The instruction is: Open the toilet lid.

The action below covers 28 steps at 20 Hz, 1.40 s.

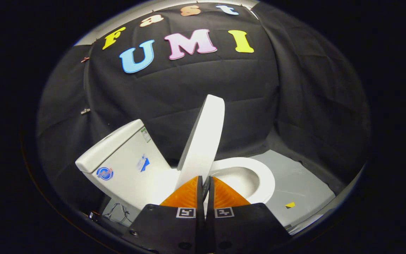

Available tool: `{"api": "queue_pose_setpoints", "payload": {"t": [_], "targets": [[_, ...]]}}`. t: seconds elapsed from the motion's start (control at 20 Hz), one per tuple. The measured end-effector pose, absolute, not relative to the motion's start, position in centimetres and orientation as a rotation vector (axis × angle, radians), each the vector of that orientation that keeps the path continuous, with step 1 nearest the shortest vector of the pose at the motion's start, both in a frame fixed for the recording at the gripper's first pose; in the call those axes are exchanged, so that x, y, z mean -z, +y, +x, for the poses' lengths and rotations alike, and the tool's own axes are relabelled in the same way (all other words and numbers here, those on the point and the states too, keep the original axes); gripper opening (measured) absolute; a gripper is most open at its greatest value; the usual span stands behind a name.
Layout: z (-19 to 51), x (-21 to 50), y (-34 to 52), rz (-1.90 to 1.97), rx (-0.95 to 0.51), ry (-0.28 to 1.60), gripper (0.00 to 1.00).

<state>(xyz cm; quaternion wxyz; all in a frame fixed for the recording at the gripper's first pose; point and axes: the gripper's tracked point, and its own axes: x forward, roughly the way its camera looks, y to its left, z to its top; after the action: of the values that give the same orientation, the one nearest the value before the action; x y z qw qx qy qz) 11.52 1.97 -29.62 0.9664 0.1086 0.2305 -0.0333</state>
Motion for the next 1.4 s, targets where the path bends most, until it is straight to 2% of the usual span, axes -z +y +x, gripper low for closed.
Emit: {"api": "queue_pose_setpoints", "payload": {"t": [0.4, 0.95, 1.4], "targets": [[12.1, 25.6, 11.7, 0.14, -0.084, 0.357, 0.05], [12.7, 25.0, 20.8, 0.098, -0.258, 0.36, 0.05], [13.4, 25.1, 22.8, 0.101, -0.287, 0.363, 0.06]]}}
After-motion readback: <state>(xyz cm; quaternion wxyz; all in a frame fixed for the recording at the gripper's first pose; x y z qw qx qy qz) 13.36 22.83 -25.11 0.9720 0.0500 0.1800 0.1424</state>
